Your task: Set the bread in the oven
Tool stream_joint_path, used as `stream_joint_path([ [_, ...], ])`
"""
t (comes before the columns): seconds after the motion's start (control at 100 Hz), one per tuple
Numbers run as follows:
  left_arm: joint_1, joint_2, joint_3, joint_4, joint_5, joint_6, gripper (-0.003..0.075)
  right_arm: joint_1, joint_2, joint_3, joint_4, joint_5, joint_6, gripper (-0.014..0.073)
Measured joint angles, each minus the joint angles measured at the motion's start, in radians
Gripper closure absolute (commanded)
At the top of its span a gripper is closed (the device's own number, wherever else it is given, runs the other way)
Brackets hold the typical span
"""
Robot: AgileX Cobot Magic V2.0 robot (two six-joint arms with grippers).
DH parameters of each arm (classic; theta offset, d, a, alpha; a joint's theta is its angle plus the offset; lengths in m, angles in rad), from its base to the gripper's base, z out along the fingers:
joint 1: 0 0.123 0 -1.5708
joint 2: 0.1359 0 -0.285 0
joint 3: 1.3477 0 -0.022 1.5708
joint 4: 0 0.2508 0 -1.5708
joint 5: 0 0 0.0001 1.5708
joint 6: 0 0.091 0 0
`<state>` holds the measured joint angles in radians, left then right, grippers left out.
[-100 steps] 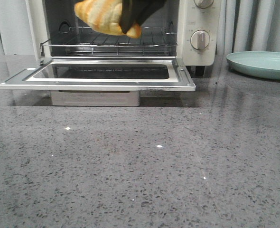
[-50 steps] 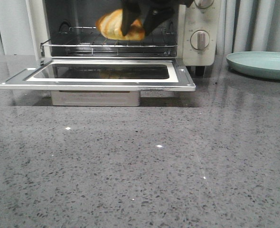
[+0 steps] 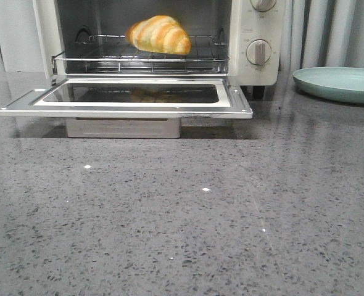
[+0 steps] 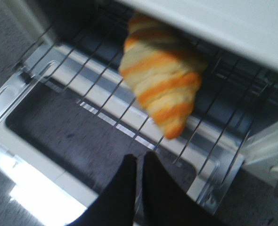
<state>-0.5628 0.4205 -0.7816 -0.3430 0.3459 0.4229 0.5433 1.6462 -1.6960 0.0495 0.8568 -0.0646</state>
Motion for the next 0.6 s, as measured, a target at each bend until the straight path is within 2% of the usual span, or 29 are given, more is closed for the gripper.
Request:
stream_joint_path([
  [0.11,0.037,-0.115,0.095,0.171,0.004,-0.159,0.0742,0.055,-0.253,0.268,-0.012,-0.088,-0.014,0.0641],
  [0.22,0.083,-0.218,0.184,0.289,0.027,-0.273,0.0742,0.060,-0.557,0.548,-0.031,-0.167,-0.014,0.0641],
  [0.38,0.133,-0.284,0.292,0.321,0.045,-0.306,0.0741,0.013,-0.986,0.883,-0.099,-0.193,-0.005,0.0641],
  [0.5,0.141,-0.286,0.344,0.323,0.050,-0.314,0.0742,-0.042,-1.241,1.041,-0.148,-0.195,0.028,0.0641],
  [0.6,0.141,-0.286,0.366,0.324,0.054,-0.315,0.0742,-0.066,-1.372,1.120,-0.166,-0.195,0.032,0.0641],
])
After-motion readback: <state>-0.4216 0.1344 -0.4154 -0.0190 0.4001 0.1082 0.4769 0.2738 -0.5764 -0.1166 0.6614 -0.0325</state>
